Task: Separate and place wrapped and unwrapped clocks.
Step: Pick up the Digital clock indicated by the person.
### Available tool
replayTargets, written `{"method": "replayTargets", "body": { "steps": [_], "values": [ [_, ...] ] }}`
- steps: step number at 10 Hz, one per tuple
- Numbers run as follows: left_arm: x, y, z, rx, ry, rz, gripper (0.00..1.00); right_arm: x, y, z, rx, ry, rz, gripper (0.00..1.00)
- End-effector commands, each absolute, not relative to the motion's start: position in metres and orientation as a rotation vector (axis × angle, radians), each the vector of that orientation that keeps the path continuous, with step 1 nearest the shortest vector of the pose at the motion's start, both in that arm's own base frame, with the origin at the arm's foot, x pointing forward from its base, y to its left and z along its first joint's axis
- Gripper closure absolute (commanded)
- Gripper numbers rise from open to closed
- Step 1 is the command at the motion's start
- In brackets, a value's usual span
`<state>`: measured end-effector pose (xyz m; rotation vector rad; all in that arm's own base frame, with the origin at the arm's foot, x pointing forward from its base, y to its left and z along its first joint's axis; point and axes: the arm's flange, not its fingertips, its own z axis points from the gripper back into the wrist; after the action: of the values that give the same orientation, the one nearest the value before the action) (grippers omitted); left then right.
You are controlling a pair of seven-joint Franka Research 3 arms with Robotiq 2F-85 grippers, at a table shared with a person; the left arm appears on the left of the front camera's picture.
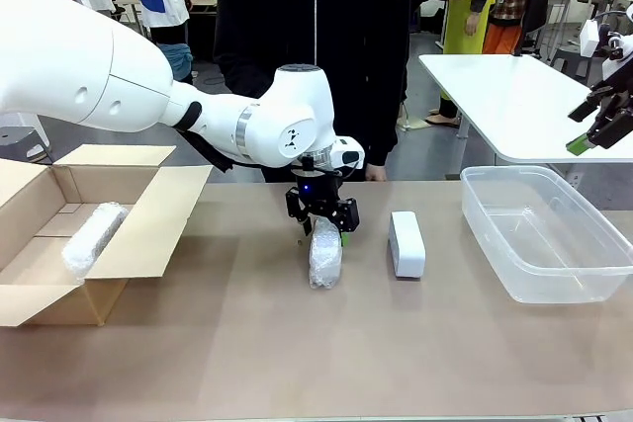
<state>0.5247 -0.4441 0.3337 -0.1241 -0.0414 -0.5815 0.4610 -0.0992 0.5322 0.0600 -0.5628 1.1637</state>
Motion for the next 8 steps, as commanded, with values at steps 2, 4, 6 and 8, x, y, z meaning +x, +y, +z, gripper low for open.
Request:
{"method": "replayTargets", "body": {
  "steps": [2,4,6,8],
  "values": [
    [0.5191,-0.4385,0.3351,-0.092,-0.036,-0.655,0.38,0.4621,-0.1001,0.5306,0.073,-0.571,1.167,0.00],
    [0.5187,-0.4392,0.3350,-0.082,-0.028,-0.657,0.57,0.4621,-0.1001,0.5306,0.073,-0.571,1.167,0.00],
    [0.5176,-0.4388,0.3362,-0.074,-0.028,-0.664,0.76,0.4621,-0.1001,0.5306,0.073,-0.571,1.167,0.00],
    [0.5165,-0.4367,0.3384,-0.059,-0.034,-0.675,0.95,0.4621,-0.1001,0.5306,0.073,-0.571,1.167,0.00]
  ]
}}
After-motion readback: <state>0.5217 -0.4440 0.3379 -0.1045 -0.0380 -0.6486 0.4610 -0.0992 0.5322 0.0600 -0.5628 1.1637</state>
